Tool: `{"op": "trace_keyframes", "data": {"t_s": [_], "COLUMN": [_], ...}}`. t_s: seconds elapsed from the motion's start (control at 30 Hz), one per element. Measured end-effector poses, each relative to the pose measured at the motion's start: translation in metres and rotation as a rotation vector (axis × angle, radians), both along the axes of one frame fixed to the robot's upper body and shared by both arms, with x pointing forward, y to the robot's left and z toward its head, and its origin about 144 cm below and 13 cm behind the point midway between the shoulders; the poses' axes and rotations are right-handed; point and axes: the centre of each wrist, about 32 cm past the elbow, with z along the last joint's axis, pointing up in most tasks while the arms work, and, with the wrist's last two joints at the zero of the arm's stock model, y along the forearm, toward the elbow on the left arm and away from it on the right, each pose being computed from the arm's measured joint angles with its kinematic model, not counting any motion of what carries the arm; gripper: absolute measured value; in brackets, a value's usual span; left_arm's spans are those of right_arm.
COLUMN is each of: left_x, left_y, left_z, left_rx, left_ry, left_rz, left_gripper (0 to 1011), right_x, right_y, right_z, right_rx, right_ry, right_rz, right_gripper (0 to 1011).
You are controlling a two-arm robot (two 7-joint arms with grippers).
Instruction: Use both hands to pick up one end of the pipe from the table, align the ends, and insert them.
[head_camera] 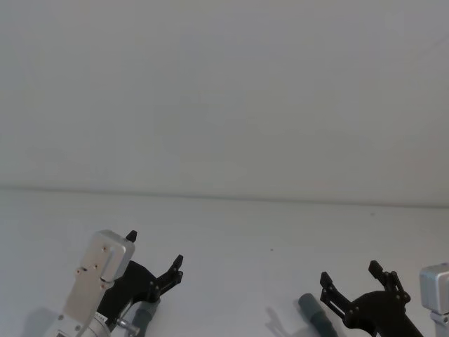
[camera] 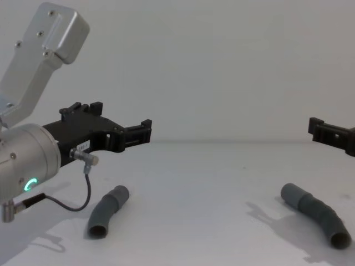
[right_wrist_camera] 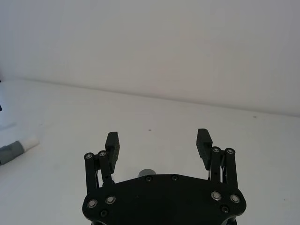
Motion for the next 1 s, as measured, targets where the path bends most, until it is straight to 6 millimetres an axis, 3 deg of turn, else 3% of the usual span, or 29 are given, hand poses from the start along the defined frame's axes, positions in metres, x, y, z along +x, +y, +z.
{"op": "trace_keyframes", "data": {"t_s": [1.0], "left_x": [0.0000], "left_y": [0.0000], "left_z": [0.0000], "left_rx": [0.000], "left_ry": [0.000], "left_rz": [0.000], "left_gripper": [1001], "right_x": [0.0000], "right_y": [0.0000], "right_z": [0.0000], "right_rx": [0.000], "right_ry": [0.000], "right_rz": [0.000], "right_gripper": [1002]}}
